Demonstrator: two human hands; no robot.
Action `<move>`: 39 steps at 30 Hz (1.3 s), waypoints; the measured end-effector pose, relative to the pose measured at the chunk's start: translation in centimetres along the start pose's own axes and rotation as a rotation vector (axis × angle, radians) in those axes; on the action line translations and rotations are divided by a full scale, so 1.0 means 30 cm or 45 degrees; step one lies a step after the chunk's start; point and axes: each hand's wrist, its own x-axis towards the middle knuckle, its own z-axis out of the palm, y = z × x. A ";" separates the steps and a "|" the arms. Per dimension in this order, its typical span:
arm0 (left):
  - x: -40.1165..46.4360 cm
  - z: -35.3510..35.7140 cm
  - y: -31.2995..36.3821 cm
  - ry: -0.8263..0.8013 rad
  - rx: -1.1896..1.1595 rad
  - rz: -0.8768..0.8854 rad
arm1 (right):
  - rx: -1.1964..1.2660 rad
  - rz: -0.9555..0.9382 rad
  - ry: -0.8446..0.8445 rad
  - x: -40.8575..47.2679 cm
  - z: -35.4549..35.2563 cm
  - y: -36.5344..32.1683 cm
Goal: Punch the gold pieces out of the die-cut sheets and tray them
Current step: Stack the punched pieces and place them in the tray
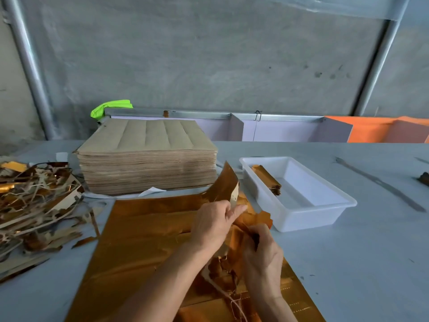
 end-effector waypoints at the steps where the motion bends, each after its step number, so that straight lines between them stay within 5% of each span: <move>1: -0.005 0.004 -0.004 0.010 -0.080 -0.019 | 0.044 0.024 0.017 -0.002 -0.002 0.000; 9: -0.033 0.032 -0.038 -0.158 -0.611 -0.220 | 0.344 0.362 0.046 0.030 -0.008 0.005; 21: -0.041 -0.092 -0.153 0.453 -0.890 -0.708 | 0.633 0.890 0.337 0.081 -0.054 0.123; 26: -0.019 -0.124 -0.149 0.600 -1.475 -0.761 | 0.643 0.854 0.427 0.091 -0.042 0.120; 31: 0.053 -0.145 -0.094 0.532 -2.018 -0.633 | 0.605 0.836 0.267 0.064 -0.015 0.119; 33: 0.074 -0.132 -0.074 0.571 -1.916 -0.696 | 0.629 0.846 0.181 0.047 -0.012 0.117; 35: 0.060 -0.095 -0.059 0.494 -1.416 -0.569 | 0.671 0.852 0.168 0.044 -0.021 0.112; 37: 0.021 -0.033 -0.045 0.311 -0.932 -0.313 | 0.686 0.809 0.232 0.054 -0.040 0.111; 39: -0.013 0.044 -0.058 0.083 -0.558 -0.288 | 0.684 0.723 0.291 0.062 -0.054 0.114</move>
